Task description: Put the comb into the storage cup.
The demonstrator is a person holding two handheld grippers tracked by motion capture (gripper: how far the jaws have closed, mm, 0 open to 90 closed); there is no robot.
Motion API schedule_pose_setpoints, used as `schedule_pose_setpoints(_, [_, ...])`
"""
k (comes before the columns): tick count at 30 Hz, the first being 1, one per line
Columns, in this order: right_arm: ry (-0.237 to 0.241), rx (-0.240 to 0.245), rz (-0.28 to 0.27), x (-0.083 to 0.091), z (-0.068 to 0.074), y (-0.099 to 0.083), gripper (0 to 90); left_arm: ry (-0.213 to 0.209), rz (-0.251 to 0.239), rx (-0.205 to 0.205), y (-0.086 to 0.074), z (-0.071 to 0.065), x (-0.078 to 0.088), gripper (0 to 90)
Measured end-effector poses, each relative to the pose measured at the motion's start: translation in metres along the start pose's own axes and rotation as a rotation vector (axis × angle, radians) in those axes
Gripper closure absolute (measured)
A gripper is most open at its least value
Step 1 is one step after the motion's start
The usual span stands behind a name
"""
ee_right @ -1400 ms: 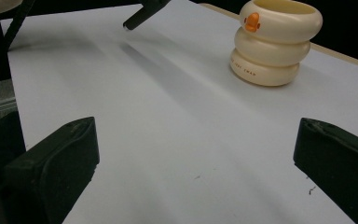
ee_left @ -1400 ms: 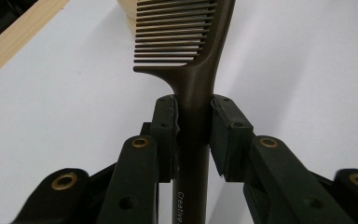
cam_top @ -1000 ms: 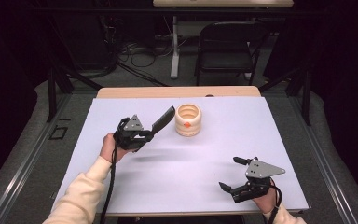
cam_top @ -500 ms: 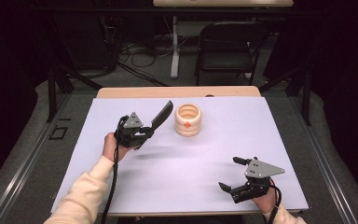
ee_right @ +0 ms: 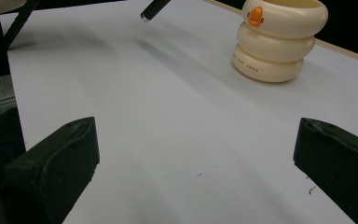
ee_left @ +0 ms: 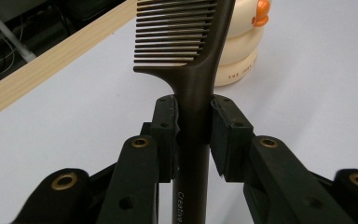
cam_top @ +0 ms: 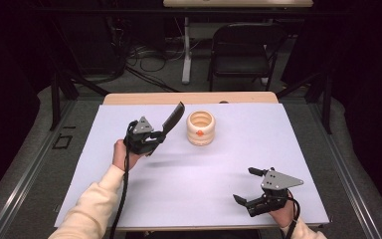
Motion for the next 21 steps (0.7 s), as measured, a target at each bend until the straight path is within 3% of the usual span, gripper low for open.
schedule_pose_setpoints(21, [-0.003,-0.001,-0.002,0.0,0.0,0.0,0.0,-0.018,-0.06,0.009,0.017,-0.008,-0.009,72.4])
Point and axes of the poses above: each handheld gripper's, and its own axes: x roughly backward along the jaws, y roughly out of its top, z roughly to its left, the point moved 1 cm from there along -x, roughly forward along the jaws, and after that the axes turned 15 degrees about x, right-handed, at the moved point
